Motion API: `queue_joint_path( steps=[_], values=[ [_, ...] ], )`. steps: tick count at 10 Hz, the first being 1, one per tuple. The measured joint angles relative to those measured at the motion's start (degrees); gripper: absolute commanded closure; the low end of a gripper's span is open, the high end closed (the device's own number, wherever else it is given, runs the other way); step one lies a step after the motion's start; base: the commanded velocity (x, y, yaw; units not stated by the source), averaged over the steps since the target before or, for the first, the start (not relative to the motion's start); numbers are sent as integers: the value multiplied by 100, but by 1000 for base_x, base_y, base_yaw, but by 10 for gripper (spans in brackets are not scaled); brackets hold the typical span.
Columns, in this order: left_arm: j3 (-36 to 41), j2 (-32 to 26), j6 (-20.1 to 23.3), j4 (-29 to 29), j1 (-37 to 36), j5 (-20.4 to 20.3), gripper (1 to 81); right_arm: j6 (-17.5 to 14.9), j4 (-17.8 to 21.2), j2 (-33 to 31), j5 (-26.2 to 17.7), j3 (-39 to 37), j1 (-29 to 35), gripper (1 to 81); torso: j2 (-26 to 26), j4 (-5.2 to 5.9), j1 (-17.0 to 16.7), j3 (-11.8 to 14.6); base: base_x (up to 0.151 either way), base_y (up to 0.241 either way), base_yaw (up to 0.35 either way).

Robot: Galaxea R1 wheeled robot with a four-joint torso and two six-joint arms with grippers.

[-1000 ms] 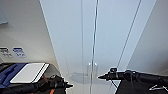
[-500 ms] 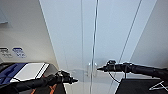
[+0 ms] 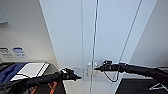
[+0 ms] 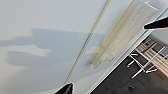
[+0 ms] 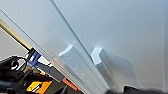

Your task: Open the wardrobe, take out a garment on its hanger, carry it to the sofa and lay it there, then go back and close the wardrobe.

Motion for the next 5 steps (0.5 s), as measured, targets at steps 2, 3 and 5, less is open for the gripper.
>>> queue_joint_path(
  steps=[2, 3, 5],
  values=[
    [-289, 258, -5, 2, -1, 27, 10, -2, -7, 69, -6, -202, 0, 10, 0, 0, 2, -2, 0, 0, 0],
    [-394, 380, -6, 2, -4, 38, 10, -2, -16, 108, 0, -235, 4, 10, 2, 0, 2, -2, 0, 0, 0],
    [-546, 645, -16, 2, -30, 82, 10, -2, -35, 177, -2, -306, 12, 10, 2, 0, 2, -4, 0, 0, 0]
  ],
)
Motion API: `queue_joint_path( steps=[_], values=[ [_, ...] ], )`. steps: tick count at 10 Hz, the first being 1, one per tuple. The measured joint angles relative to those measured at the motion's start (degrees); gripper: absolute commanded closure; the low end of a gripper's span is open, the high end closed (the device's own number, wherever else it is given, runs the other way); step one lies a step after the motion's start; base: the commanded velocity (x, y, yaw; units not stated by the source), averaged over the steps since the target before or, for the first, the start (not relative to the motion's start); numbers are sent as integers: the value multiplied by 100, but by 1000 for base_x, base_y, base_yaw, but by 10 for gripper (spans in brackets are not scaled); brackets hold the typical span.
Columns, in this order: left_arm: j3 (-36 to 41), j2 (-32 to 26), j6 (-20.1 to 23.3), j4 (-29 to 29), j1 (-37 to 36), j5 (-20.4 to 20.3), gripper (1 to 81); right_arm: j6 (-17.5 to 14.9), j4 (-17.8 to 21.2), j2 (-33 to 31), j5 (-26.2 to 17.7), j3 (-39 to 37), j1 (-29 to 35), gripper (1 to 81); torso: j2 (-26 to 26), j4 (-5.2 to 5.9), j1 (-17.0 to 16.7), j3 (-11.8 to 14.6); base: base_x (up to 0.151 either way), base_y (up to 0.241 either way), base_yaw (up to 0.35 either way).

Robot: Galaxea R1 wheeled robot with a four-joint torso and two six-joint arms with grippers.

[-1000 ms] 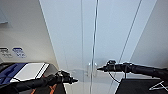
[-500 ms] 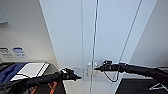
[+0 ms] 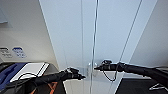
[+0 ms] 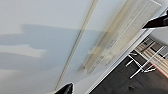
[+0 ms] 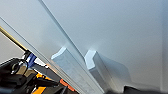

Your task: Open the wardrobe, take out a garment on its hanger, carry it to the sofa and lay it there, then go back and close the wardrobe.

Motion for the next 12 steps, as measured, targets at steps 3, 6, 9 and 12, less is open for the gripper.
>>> queue_joint_path(
  steps=[3, 6, 9, 12],
  values=[
    [-405, 306, -1, 6, -33, 37, 10, 0, -16, 236, -1, -124, 94, 10, 0, 0, 0, 0, 0, 0, 0],
    [-894, 758, -1, 22, -33, 37, 10, 6, -94, 419, -54, -304, 83, 10, 2, 0, 0, -2, 0, 0, 0],
    [-1493, 1298, -1, 55, -149, 59, 10, 13, -113, 427, -76, -304, 77, 10, 2, 0, 0, -2, 0, 0, 0],
    [-1822, 1780, -32, 135, -254, 138, 10, 13, -132, 411, -54, -262, 52, 10, 2, 0, 0, -2, 0, 0, 0]
  ],
)
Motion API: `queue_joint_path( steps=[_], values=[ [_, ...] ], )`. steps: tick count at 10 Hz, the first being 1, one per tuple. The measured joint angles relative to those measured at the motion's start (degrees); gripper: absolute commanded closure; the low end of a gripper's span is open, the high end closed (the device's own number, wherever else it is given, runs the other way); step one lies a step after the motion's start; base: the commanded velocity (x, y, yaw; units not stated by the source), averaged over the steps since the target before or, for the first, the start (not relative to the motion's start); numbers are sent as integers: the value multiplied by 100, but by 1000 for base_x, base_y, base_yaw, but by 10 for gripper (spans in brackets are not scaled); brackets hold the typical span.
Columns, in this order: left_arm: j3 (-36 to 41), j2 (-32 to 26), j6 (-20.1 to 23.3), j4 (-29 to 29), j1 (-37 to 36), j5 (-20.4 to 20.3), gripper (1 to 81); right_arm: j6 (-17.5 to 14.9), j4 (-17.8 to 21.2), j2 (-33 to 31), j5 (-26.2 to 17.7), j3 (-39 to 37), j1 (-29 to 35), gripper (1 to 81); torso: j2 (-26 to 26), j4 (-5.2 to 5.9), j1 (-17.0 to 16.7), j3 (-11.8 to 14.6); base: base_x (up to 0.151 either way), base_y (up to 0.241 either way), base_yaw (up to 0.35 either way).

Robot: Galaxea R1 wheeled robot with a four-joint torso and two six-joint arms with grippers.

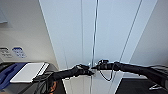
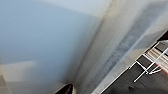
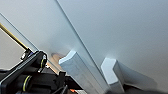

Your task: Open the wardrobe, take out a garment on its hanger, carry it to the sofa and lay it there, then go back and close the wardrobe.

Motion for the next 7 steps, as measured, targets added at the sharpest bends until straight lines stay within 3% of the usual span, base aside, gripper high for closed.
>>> queue_joint_path(
  steps=[4, 7],
  values=[
    [-284, 235, -60, 0, -65, 246, 10, 4, -15, -39, 28, 57, -17, 10, 0, 2, 0, 0, 0, 0, 0],
    [12, 116, -62, 57, -43, 255, 10, -22, -144, -279, 367, 510, -199, 10, 0, 2, 0, 0, 0, 0, 0]
  ],
)
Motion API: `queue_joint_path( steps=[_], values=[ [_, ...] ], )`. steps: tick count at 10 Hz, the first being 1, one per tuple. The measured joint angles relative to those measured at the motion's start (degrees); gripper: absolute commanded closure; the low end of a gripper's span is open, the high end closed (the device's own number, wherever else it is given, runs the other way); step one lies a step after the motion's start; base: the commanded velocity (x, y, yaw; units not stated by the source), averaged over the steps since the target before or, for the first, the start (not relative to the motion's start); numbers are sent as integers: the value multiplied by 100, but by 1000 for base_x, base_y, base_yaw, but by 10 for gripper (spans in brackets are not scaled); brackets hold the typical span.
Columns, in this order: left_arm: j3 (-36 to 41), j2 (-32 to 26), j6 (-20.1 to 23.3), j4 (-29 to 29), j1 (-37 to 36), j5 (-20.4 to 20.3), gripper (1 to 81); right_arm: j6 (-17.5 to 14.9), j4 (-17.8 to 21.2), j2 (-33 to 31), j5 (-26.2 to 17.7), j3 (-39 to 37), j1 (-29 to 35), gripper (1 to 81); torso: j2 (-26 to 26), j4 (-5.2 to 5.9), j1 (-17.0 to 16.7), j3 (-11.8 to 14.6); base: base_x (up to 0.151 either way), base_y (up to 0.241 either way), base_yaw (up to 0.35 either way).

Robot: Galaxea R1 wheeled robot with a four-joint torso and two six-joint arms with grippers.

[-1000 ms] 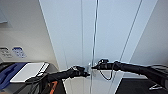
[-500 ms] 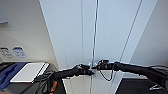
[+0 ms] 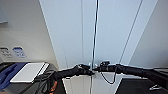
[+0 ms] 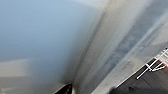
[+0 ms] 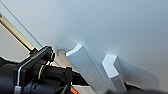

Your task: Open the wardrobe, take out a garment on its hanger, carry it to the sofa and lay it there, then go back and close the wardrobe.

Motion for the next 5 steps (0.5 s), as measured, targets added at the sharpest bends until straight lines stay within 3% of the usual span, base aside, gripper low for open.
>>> queue_joint_path(
  steps=[5],
  values=[
    [1601, -824, 13, 347, 122, 265, 10, -140, -215, -2, 408, 177, -207, 10, 2, 0, 11, 0, 0, 0, 0]
  ],
)
